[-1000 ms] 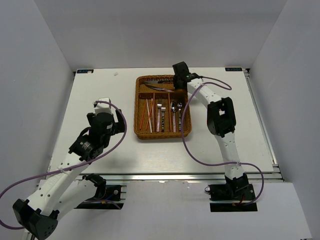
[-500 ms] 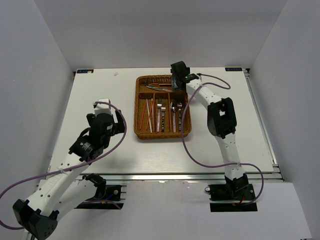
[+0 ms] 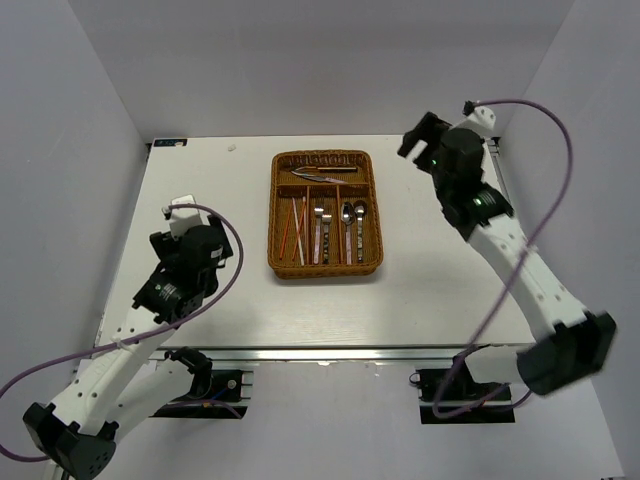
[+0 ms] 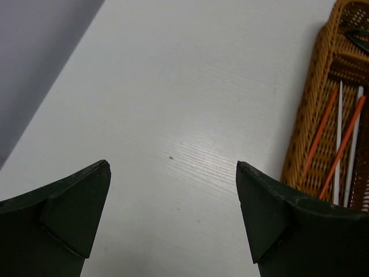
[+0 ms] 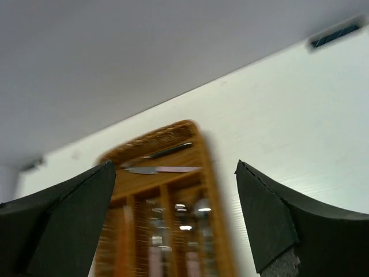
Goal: Sort the eating utensils into containers
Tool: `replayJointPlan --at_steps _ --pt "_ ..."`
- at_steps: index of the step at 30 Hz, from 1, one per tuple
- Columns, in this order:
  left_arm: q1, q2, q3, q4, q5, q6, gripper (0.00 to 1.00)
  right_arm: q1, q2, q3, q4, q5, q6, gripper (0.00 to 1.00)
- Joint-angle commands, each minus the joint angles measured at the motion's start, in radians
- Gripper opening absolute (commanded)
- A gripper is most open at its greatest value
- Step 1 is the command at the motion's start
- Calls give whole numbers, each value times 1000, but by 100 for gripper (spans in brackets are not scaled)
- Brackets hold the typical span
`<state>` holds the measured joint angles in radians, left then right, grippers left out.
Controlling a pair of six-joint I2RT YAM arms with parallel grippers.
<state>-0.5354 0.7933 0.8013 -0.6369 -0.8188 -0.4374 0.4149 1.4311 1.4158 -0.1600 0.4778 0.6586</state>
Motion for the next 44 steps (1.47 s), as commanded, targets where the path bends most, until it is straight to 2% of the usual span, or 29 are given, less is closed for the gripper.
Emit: replayJointPlan --at_steps 1,4,5,7,10,13,17,22,44 --pt "8 1 100 -40 -147 -24 98 13 -238 -250 13 -5 -572 89" --pt "9 1 147 -69 -187 -29 98 13 -409 -444 -15 -33 -712 89" --pt "9 -9 163 -70 -212 -32 98 13 -516 -480 -32 -21 -714 89" --pt "9 -25 167 -75 -223 -37 98 12 -659 -538 -85 -1 -665 89" --pt "9 -78 127 -63 -230 -52 98 13 -806 -629 -142 -120 -611 89" --pt "9 -133 58 -44 -215 -46 98 13 -888 -656 -228 -153 -556 89" --pt "9 -158 21 -55 -204 -57 98 13 -949 -689 -285 -113 -531 89" --pt "9 -158 4 -40 -191 -47 98 15 -1012 -742 -253 -127 -524 89" --pt "9 -169 -5 -23 -157 -29 98 13 -968 -730 -251 -93 -494 89"
